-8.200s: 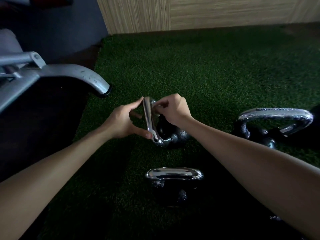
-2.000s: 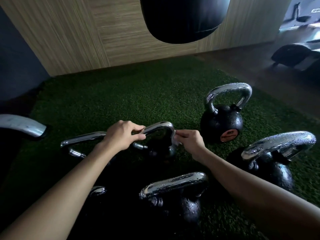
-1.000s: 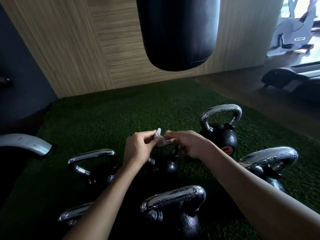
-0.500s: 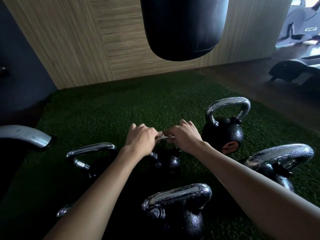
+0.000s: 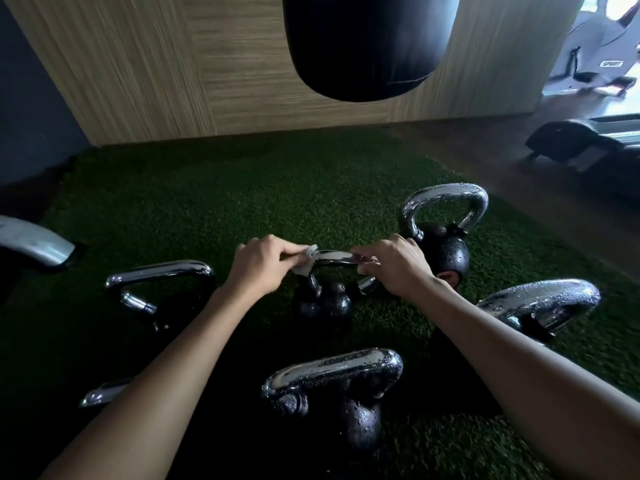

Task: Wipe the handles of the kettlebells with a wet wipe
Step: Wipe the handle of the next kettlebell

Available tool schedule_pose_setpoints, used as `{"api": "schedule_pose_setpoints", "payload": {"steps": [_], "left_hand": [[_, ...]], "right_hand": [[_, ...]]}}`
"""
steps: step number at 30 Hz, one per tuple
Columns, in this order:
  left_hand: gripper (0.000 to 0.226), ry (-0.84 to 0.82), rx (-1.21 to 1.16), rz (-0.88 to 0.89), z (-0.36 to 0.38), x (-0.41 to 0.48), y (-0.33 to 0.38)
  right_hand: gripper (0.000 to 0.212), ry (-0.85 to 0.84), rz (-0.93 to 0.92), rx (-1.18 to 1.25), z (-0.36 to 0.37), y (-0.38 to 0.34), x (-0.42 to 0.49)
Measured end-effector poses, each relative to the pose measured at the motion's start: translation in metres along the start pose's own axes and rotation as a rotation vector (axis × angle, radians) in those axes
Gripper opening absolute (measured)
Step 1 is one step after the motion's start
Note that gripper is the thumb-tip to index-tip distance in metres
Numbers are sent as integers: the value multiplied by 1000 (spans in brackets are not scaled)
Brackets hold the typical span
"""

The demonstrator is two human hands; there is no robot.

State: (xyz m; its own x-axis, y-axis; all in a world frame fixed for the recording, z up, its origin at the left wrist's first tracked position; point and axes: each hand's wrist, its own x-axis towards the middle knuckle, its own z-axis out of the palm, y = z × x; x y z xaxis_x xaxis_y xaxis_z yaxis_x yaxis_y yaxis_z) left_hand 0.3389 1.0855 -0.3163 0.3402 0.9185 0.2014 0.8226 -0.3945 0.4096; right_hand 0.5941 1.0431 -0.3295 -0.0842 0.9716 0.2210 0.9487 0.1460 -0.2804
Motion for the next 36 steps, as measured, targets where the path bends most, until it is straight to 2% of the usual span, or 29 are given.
{"api": "schedule_pose_setpoints", "payload": {"steps": [5,7,10,12,14,19,21,23,24,26,27,29,31,34,36], "left_hand": [[26,77,-290,-72,25,-12,-7],[25,83,-442,-199,37,-15,-9],[9,-5,-667,-382,64,-19,-21],[15,0,-766,-477,77,-20,-22],[10,60,-783,-529,81,-16,-20],[29,133,-773,-650,81,0,-18],[32,108,-749,-675,80,5,-20],[34,70,-701,-686,80,8,-20],[35,70,-690,-698,80,9,-20],[38,88,-700,-740,80,10,-19],[39,89,-708,-748,80,11,-19],[38,124,-734,-736,80,14,-17],[34,184,-806,-733,81,19,-15],[31,230,-887,-717,82,20,-13],[32,217,-912,-715,81,21,-13]], "right_hand": [[32,-29,34,3,-2,3,-2],[35,-16,47,23,0,3,-5],[37,-11,44,23,-2,-1,-9],[30,-35,60,2,-4,-5,-13],[18,-60,85,-12,-3,-10,-15],[33,-68,186,67,9,-34,-16],[44,-85,202,143,11,-41,-15],[46,-171,201,235,10,-42,-13],[40,-229,179,258,8,-43,-12],[12,-336,153,319,1,-39,-11],[13,-386,150,370,-2,-37,-11],[46,-466,164,412,-8,-33,-12],[59,-464,155,420,-9,-27,-10],[59,-469,165,485,-5,-22,-7],[47,-498,181,531,-1,-19,-7]]}}
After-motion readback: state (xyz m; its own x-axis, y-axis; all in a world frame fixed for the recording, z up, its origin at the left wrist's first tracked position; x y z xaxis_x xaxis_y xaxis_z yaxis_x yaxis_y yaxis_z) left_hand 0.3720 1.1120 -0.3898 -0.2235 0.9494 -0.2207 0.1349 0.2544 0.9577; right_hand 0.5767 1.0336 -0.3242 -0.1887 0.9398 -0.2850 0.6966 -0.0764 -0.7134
